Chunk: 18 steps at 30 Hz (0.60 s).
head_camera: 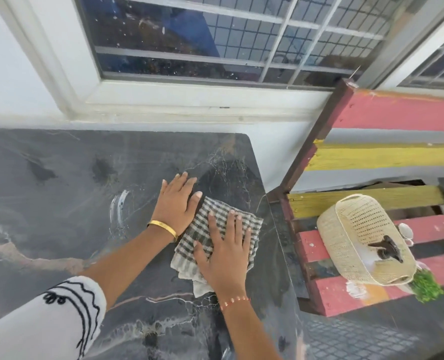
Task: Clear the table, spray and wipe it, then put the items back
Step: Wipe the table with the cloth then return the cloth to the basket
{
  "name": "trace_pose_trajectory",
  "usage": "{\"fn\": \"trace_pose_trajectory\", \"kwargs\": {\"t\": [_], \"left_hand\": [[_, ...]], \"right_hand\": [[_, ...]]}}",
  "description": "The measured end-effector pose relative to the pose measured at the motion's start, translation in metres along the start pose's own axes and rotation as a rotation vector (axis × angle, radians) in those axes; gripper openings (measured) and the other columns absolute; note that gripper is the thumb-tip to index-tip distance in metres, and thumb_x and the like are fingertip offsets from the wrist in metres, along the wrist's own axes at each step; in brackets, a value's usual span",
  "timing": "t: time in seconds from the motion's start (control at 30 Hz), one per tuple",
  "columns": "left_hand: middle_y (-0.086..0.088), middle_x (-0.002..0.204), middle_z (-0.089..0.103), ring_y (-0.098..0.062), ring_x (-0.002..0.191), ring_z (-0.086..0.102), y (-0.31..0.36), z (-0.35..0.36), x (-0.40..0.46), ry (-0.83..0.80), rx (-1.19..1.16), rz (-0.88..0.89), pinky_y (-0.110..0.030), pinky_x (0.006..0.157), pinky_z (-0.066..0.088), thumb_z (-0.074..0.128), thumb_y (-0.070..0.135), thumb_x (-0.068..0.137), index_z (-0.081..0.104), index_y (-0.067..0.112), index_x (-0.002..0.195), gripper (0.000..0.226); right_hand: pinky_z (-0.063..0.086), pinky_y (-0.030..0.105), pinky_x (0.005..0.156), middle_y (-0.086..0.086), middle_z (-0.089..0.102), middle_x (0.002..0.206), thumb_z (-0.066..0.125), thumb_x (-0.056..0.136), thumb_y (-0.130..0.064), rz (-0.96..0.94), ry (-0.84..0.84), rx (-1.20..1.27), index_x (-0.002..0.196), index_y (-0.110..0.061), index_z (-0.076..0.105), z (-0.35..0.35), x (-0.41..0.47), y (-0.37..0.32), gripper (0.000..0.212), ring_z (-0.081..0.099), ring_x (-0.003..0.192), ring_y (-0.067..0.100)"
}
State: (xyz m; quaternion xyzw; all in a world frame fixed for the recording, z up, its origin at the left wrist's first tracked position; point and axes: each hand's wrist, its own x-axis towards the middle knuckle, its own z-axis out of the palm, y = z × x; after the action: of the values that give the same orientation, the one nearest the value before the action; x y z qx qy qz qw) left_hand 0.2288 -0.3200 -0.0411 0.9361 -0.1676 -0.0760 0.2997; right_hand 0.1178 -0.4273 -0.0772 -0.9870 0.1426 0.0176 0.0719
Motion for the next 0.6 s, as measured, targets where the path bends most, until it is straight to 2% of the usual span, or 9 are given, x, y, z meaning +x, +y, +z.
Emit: {"fn": "trace_pose_trajectory", "kwargs": {"t": [0.13,0.27,0.4,0.5,0.6], "left_hand": [[-0.008,0.154,0.023,-0.022,0.145,0.013,0.000,0.003,-0.004,-0.065,0.065,0.102,-0.039,0.118,-0.002,0.006,0.055,0.083,0.031,0.014,0.142,0.076],[-0.006,0.155,0.021,-0.021,0.146,0.011,-0.004,-0.003,0.004,-0.107,0.140,0.183,-0.038,0.118,-0.004,-0.005,0.056,0.076,0.029,0.015,0.143,0.085],[-0.005,0.155,0.021,-0.021,0.146,0.011,-0.009,-0.009,0.018,-0.122,0.182,0.211,-0.040,0.118,-0.003,-0.004,0.055,0.078,0.026,0.016,0.144,0.082],[-0.005,0.155,0.019,-0.020,0.146,0.010,-0.009,-0.010,0.023,-0.124,0.167,0.193,-0.039,0.118,-0.004,0.007,0.048,0.086,0.024,0.017,0.144,0.069],[-0.004,0.155,0.020,-0.019,0.146,0.009,-0.012,-0.011,0.028,-0.126,0.143,0.205,-0.037,0.118,-0.005,-0.001,0.056,0.082,0.025,0.017,0.144,0.078]], "right_hand": [[0.013,0.046,0.112,0.015,0.042,0.146,0.037,0.080,-0.058,0.254,0.012,0.023,0.141,-0.030,0.041,-0.002,-0.021,0.003,0.067,0.037,0.137,0.033],[0.003,0.052,0.116,0.016,0.015,0.157,0.014,0.079,-0.063,0.522,0.038,0.122,0.148,-0.031,0.018,-0.006,0.001,-0.008,0.077,0.010,0.146,0.033],[-0.004,0.054,0.115,0.019,0.001,0.158,0.025,0.091,-0.060,0.583,-0.013,0.107,0.150,-0.029,0.004,-0.010,0.027,-0.012,0.070,-0.003,0.146,0.035],[-0.005,0.054,0.115,0.020,0.000,0.157,0.027,0.091,-0.059,0.595,-0.009,0.096,0.151,-0.029,0.003,-0.013,0.042,-0.013,0.070,-0.004,0.146,0.035],[-0.004,0.054,0.115,0.020,0.001,0.158,0.026,0.091,-0.059,0.584,-0.009,0.085,0.150,-0.029,0.004,-0.013,0.064,-0.013,0.070,-0.003,0.146,0.034]]}}
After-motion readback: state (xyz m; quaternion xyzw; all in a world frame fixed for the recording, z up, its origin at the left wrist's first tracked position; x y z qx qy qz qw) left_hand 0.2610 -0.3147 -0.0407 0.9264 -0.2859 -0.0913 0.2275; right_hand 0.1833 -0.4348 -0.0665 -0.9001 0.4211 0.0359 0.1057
